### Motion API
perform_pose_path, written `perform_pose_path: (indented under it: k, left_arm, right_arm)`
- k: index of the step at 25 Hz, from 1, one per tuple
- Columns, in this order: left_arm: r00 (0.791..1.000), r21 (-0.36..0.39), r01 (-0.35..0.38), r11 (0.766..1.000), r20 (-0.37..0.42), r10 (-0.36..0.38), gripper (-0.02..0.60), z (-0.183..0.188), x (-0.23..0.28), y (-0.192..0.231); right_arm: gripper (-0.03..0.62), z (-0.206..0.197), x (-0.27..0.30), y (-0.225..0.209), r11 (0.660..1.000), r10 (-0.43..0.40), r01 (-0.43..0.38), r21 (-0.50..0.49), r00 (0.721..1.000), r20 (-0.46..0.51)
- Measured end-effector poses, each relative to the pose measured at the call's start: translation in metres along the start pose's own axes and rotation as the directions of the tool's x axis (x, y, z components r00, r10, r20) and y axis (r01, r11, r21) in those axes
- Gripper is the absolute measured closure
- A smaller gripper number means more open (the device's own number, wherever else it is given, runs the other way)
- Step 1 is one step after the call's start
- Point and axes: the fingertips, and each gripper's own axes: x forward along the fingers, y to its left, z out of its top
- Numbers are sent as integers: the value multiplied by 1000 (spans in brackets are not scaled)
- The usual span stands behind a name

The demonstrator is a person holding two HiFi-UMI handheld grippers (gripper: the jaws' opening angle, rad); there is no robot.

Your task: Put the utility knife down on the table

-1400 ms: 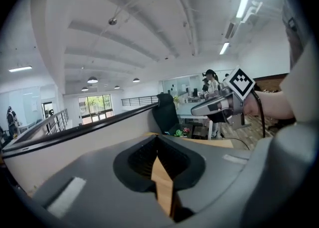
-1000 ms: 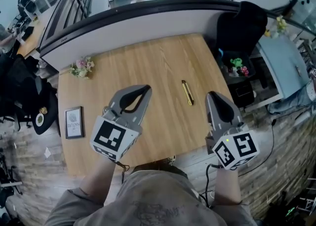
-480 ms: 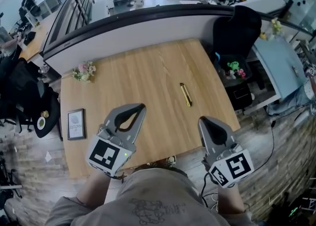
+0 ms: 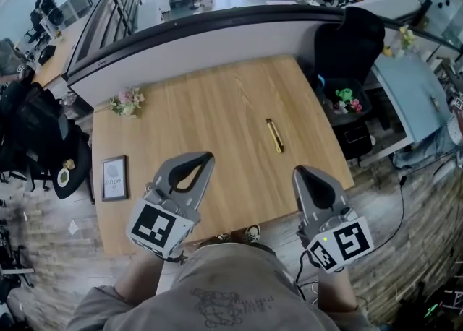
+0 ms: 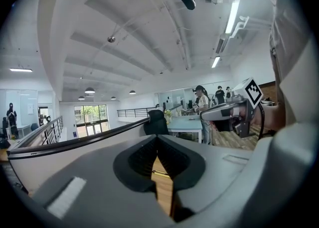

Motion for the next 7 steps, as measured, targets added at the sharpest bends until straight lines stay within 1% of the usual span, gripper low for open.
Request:
perform_pose_path:
  k: [4,7]
  left_arm:
    - [1000,1,-7,1000,5,7,583,0,0,-3]
    - [1000,26,-6,1000,21,5,582,2,0,-6]
  right_arm:
    - [583,-2,-4,-3,1000,-1,1,5,1000,3]
    - [583,-4,-9,-4,1000,-2,2,5,1000,5]
